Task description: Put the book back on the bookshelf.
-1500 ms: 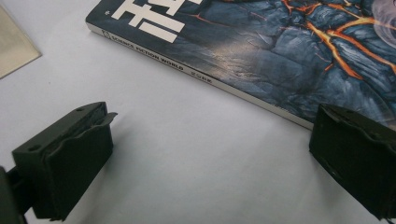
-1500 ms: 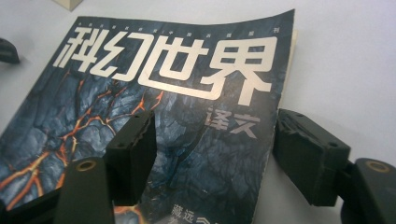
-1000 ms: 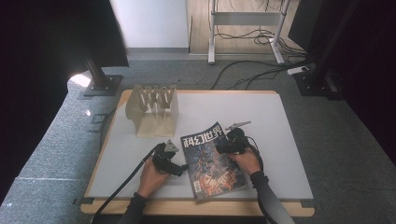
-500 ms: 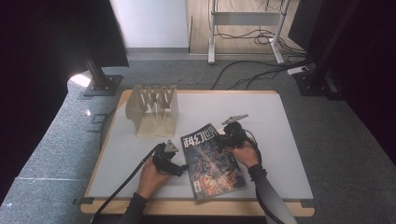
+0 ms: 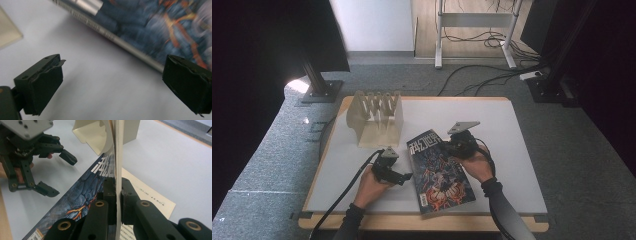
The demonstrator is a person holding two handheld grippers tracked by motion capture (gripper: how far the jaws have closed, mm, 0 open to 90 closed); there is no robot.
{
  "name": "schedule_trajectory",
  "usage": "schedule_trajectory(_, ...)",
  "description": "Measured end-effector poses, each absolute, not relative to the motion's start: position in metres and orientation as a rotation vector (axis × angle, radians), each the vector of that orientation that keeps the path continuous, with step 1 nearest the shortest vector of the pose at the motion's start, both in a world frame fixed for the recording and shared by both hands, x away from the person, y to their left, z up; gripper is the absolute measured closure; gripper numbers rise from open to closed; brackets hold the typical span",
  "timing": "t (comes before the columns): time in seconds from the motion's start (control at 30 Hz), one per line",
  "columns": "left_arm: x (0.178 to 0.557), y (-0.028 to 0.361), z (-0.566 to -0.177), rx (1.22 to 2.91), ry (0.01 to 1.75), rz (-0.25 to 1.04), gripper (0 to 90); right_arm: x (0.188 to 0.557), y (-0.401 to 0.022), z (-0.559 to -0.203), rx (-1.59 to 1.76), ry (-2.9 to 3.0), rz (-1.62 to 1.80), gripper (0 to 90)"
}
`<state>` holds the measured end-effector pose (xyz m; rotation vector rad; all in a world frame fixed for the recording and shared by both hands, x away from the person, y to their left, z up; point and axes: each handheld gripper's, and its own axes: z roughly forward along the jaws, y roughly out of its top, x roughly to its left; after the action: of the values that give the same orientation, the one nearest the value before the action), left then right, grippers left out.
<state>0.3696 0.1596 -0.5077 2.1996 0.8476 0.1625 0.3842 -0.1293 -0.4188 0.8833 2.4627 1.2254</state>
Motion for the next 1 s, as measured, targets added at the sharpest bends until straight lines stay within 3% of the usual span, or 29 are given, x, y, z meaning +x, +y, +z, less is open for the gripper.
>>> schedule_trajectory(0.43, 0.393, 0.135, -0.51, 2.195, 0.757, -0.073, 8.9, 0.372, -0.132, -0.404, 0.831, 2.453, 1.264, 83.4)
schedule_trajectory(0.67, 0.393, 0.135, -0.498, 2.181, 0.753, -0.064, 23.3, 0.369, -0.132, -0.399, 0.797, 2.454, 1.293, 83.4)
schedule_trajectory(0.83, 0.393, 0.142, -0.481, 2.126, 0.763, -0.027, 39.8, 0.367, -0.138, -0.391, 0.779, 2.426, 1.333, 83.4)
schedule_trajectory(1.0, 0.391, 0.142, -0.47, 2.138, 0.765, -0.023, 48.2, 0.366, -0.138, -0.386, 0.762, 2.418, 1.324, 83.3)
